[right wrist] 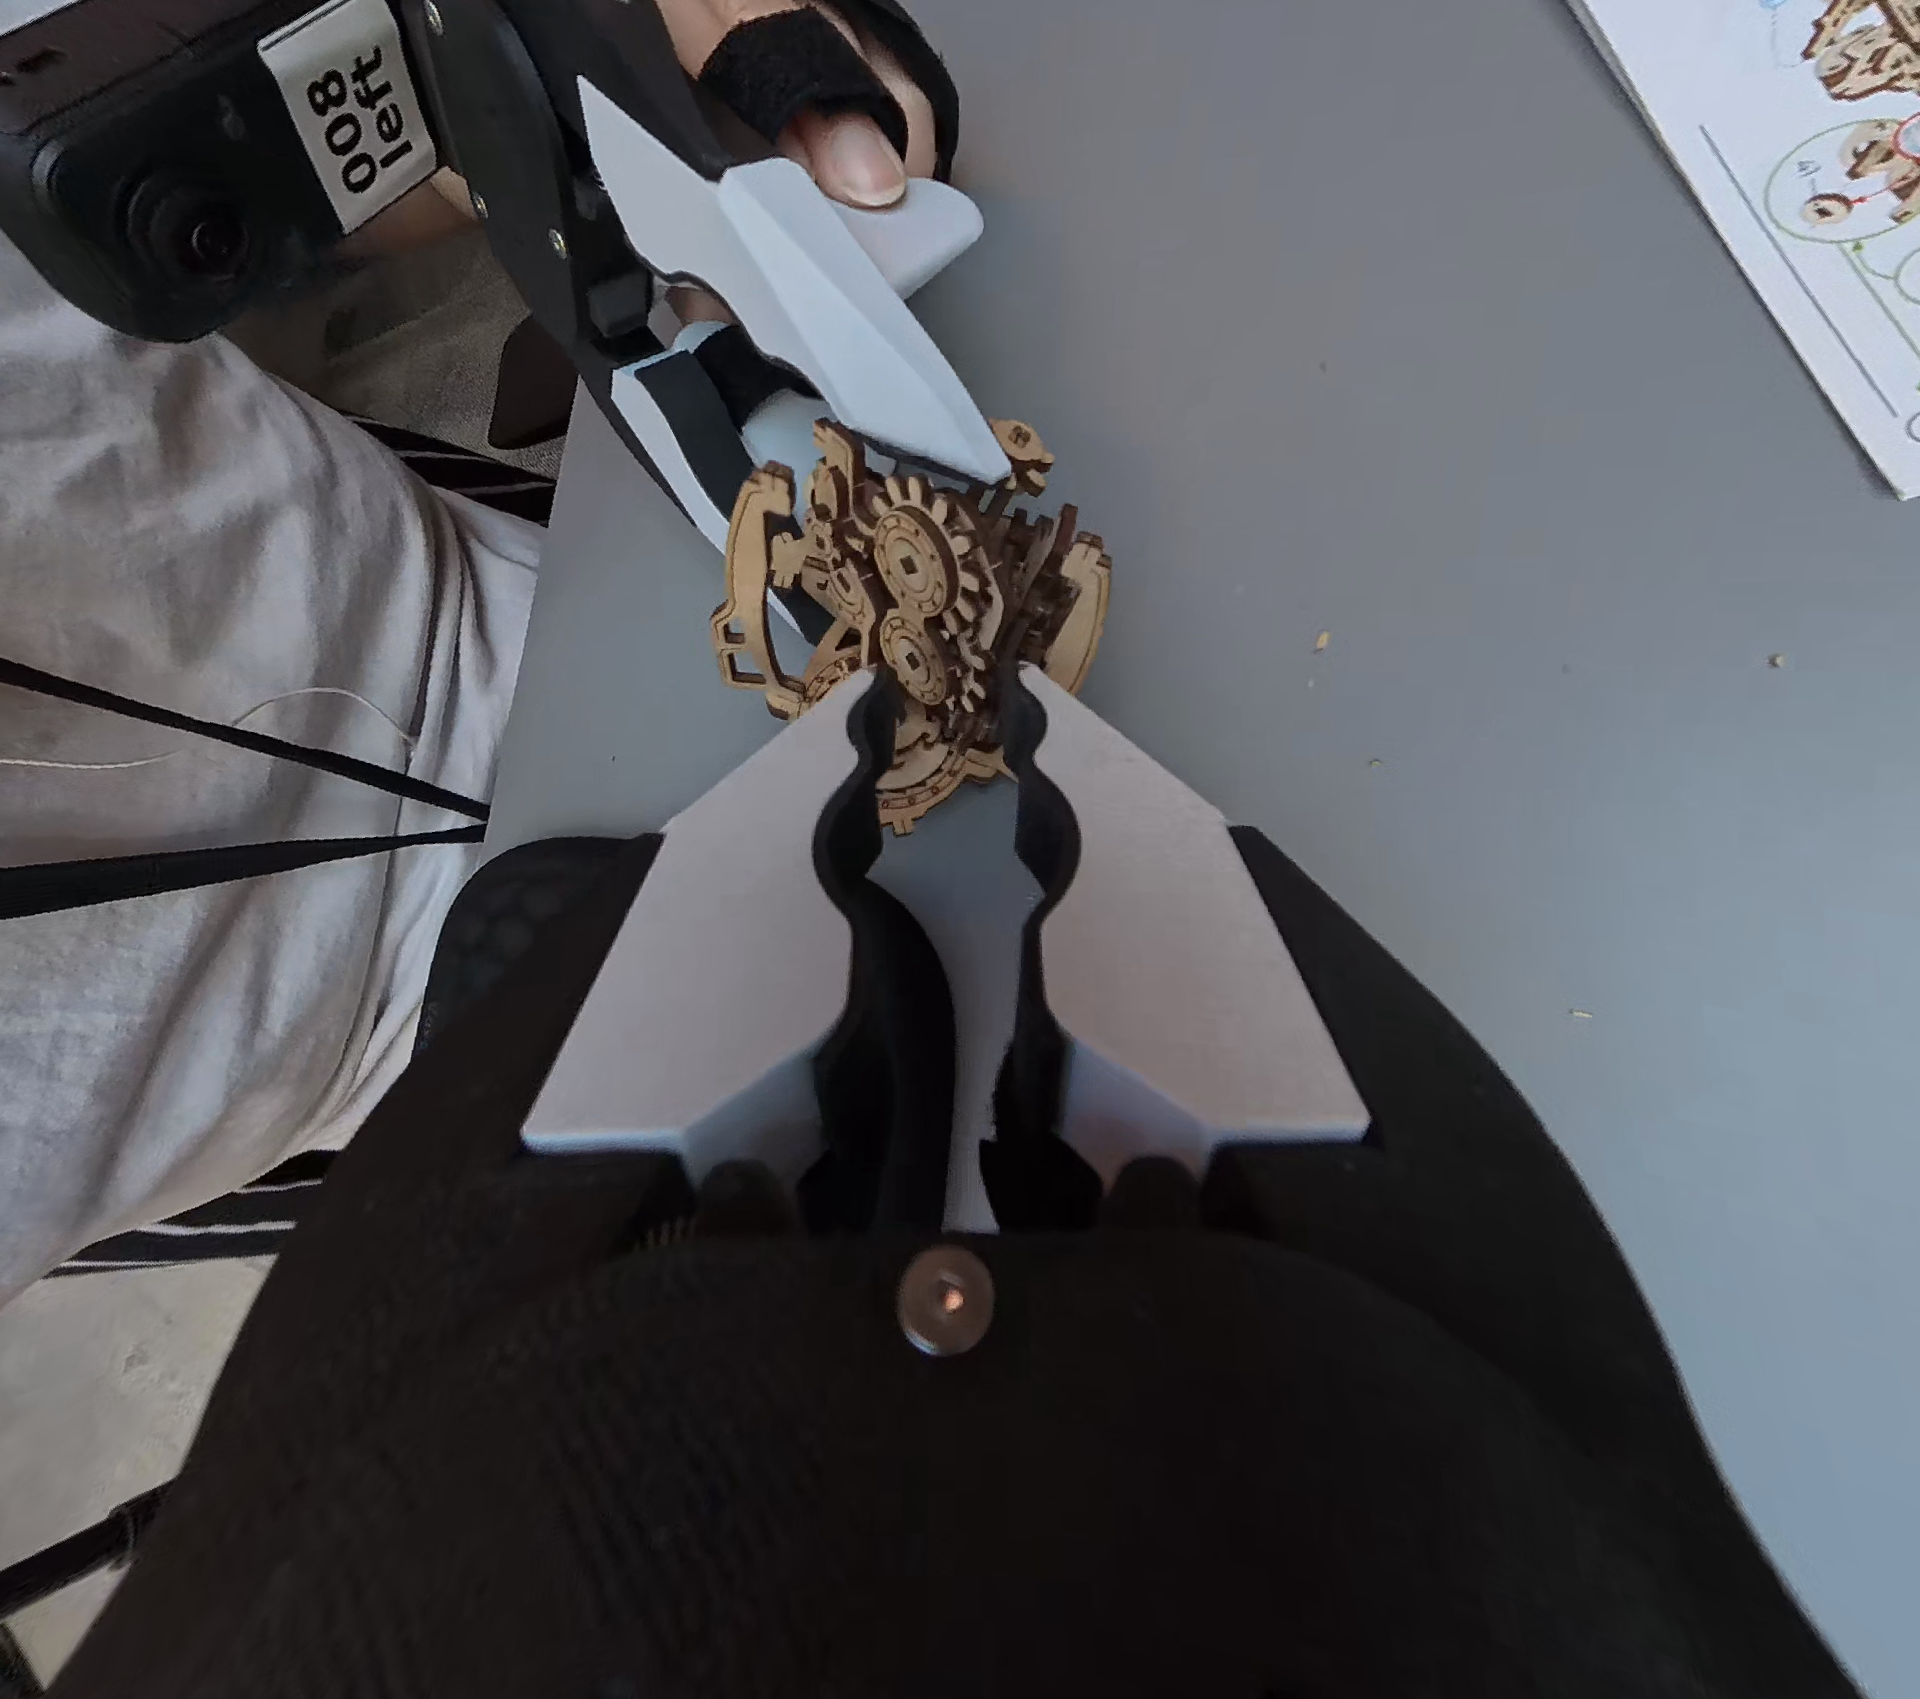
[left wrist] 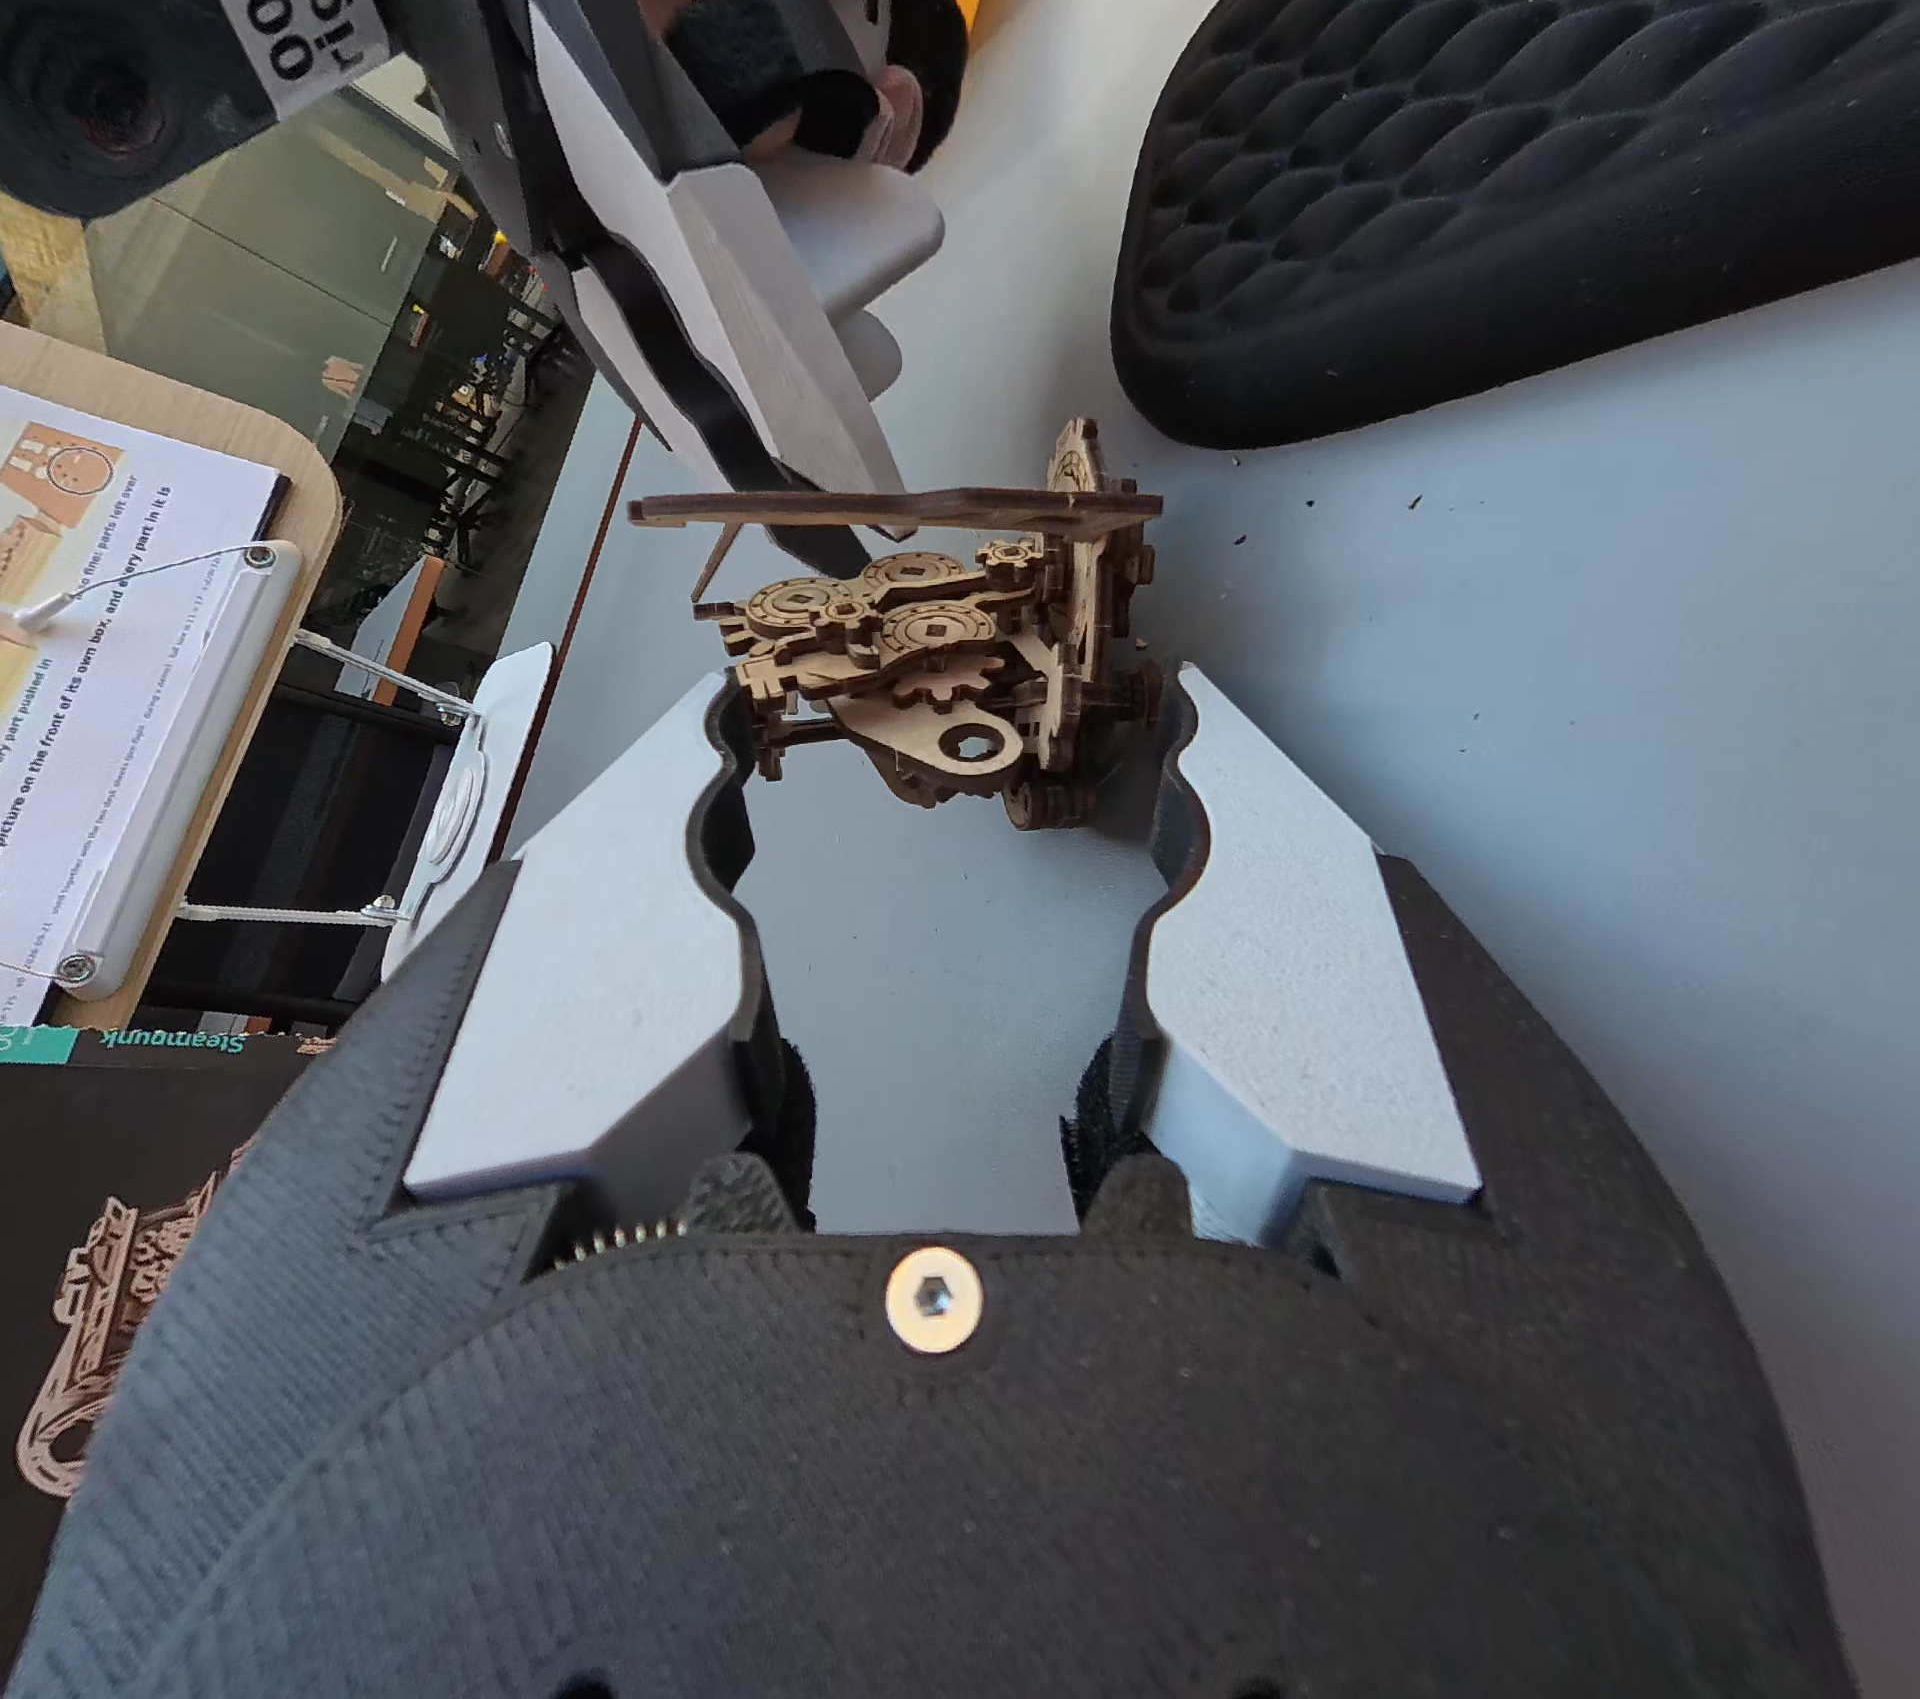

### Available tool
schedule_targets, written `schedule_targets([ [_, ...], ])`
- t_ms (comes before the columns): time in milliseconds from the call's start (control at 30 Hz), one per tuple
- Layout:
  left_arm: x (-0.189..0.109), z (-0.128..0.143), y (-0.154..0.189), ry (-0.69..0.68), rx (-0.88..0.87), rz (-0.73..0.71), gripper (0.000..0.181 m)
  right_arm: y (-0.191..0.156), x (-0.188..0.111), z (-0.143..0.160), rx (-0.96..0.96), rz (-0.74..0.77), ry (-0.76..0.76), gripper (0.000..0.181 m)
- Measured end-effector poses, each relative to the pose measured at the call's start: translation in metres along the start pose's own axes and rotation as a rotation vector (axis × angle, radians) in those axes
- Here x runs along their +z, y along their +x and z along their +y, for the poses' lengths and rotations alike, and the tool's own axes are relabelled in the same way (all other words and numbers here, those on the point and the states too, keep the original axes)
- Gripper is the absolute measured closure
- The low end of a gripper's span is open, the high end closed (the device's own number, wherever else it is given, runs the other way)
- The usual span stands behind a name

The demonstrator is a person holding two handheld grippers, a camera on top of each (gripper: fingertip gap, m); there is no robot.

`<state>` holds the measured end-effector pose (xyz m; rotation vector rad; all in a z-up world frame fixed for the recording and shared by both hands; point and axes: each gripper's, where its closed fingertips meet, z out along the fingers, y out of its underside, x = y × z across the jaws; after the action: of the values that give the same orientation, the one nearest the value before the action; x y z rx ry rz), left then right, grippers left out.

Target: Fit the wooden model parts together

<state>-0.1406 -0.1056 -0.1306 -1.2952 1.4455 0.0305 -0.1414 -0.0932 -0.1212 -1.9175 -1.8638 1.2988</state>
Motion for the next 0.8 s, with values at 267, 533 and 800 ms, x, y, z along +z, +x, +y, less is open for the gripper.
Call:
schedule_targets([
  [267,0.0003,0.0015,-0.0009,-0.008,-0.001,-0.006,0.103,-0.0081,-0.0004,0.0008,0.037,-0.067,0.144,0.158],
  [533,0.0008,0.0046,-0.0032,-0.025,-0.016,-0.019,0.103,-0.0053,-0.0055,-0.0039,0.101,-0.114,0.285,0.165],
  [800,0.0008,0.0068,-0.0053,-0.034,-0.038,-0.031,0.103,-0.0023,-0.0067,-0.0066,0.085,-0.078,0.336,0.168],
])
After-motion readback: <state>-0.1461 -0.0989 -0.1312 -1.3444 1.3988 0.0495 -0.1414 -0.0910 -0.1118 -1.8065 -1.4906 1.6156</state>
